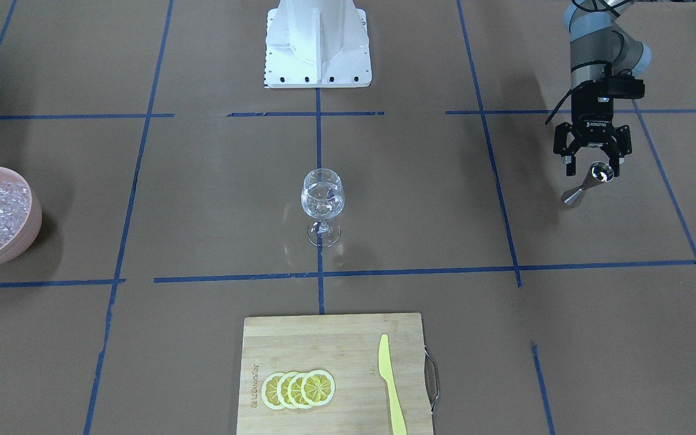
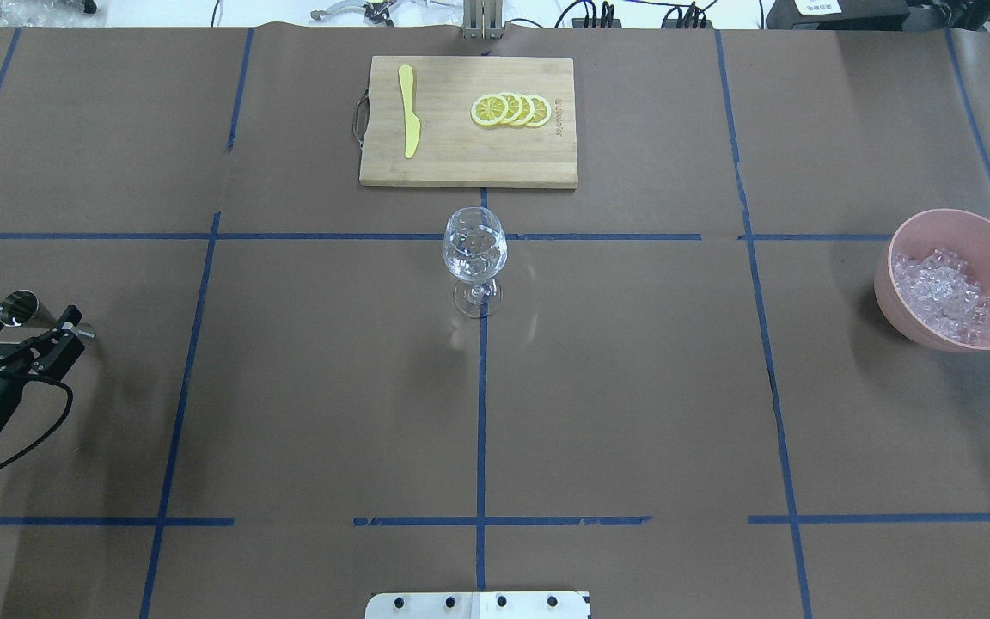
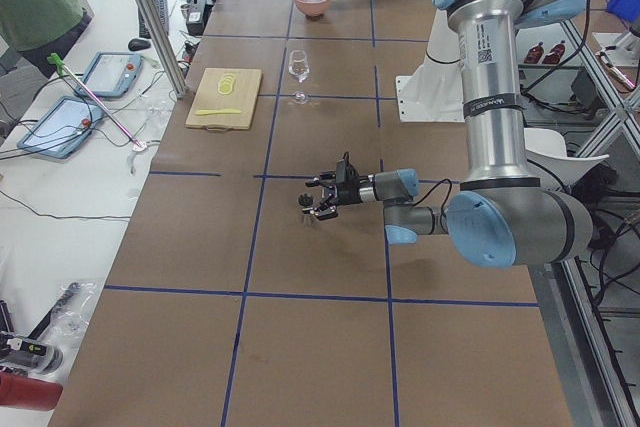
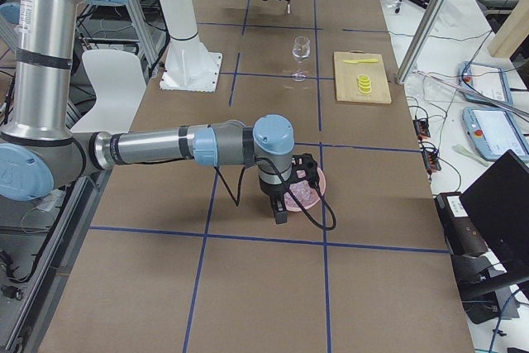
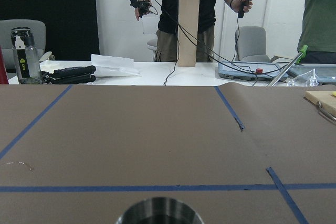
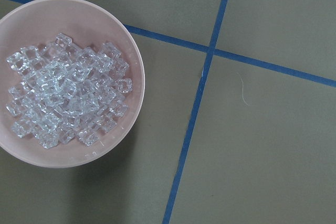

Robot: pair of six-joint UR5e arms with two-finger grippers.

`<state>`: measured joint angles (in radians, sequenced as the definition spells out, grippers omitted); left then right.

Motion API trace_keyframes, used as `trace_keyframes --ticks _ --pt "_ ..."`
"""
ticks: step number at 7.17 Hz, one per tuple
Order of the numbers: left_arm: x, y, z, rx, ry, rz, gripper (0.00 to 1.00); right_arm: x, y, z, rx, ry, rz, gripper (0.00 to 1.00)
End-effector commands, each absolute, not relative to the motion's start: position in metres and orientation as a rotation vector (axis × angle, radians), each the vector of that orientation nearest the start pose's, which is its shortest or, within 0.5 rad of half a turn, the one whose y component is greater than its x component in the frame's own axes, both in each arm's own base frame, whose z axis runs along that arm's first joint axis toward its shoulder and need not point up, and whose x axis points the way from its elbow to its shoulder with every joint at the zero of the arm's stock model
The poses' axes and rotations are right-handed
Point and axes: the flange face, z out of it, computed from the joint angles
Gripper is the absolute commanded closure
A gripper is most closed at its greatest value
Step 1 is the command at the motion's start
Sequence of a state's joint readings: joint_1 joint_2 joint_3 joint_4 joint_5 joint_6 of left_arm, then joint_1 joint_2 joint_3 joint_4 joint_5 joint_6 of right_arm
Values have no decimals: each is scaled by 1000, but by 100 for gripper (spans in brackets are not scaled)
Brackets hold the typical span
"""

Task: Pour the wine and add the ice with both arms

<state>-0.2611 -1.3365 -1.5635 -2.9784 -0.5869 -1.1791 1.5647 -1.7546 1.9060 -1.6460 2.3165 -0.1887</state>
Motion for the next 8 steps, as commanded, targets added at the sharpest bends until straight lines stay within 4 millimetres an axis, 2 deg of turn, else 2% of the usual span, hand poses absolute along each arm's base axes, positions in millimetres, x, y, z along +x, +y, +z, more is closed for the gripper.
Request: trace_keyframes --ticks 1,4,7,8 --pt "317 -306 621 1147 711 -468 1 63 -415 586 141 -737 -214 0" --pt "312 -306 625 1149 734 -485 8 63 -415 586 141 -737 -214 0" --pt "314 -306 625 1154 732 -490 36 63 -415 586 142 -737 -216 0" --pt "315 -307 624 1155 732 -489 40 63 -415 586 142 -737 -216 0"
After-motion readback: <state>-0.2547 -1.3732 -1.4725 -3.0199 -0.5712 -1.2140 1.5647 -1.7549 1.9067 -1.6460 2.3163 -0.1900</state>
